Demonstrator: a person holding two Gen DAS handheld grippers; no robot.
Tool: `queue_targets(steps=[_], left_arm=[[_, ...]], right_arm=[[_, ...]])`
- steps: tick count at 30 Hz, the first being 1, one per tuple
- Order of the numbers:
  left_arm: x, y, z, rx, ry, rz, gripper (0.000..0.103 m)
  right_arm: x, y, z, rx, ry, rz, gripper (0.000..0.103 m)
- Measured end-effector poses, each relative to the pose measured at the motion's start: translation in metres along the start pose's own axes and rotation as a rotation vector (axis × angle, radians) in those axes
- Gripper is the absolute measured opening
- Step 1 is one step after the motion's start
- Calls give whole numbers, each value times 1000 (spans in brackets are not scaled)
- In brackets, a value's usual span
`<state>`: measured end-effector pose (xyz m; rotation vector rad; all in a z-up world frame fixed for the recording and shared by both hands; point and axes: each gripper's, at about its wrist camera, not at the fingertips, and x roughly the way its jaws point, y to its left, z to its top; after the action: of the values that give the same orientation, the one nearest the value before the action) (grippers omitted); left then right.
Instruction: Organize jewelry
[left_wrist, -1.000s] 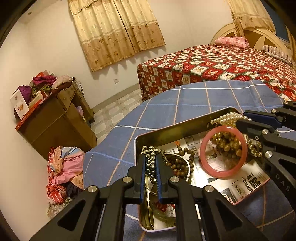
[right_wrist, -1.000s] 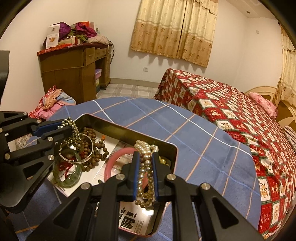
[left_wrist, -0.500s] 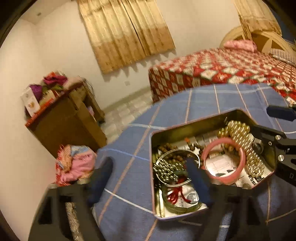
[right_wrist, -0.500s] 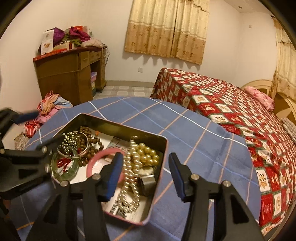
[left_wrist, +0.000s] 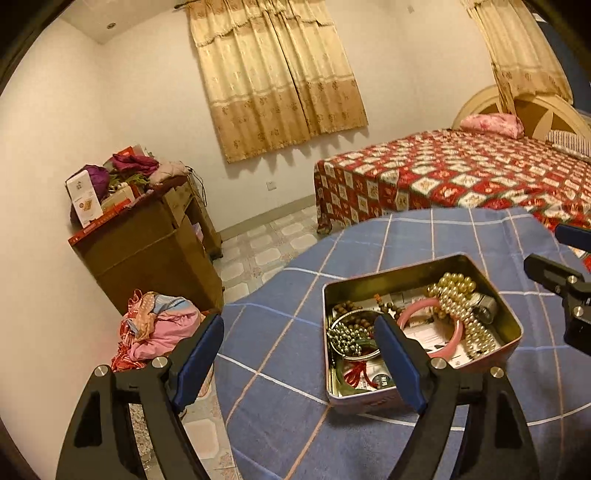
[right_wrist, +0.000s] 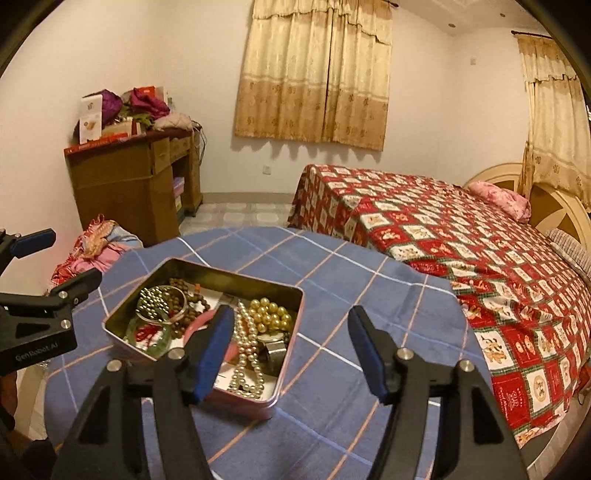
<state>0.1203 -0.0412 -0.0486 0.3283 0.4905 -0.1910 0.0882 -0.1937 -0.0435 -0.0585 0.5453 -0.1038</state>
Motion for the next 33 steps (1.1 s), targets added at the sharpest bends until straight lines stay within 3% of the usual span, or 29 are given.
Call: queue_targets(steps=[9, 33], left_arm=[[-17, 7, 4, -10, -21, 6, 84], [-19, 7, 6, -3, -21, 8, 84]], right_arm=[[-17, -2, 5, 7, -39, 14, 69], [-24, -4, 7, 2, -52, 16, 71]])
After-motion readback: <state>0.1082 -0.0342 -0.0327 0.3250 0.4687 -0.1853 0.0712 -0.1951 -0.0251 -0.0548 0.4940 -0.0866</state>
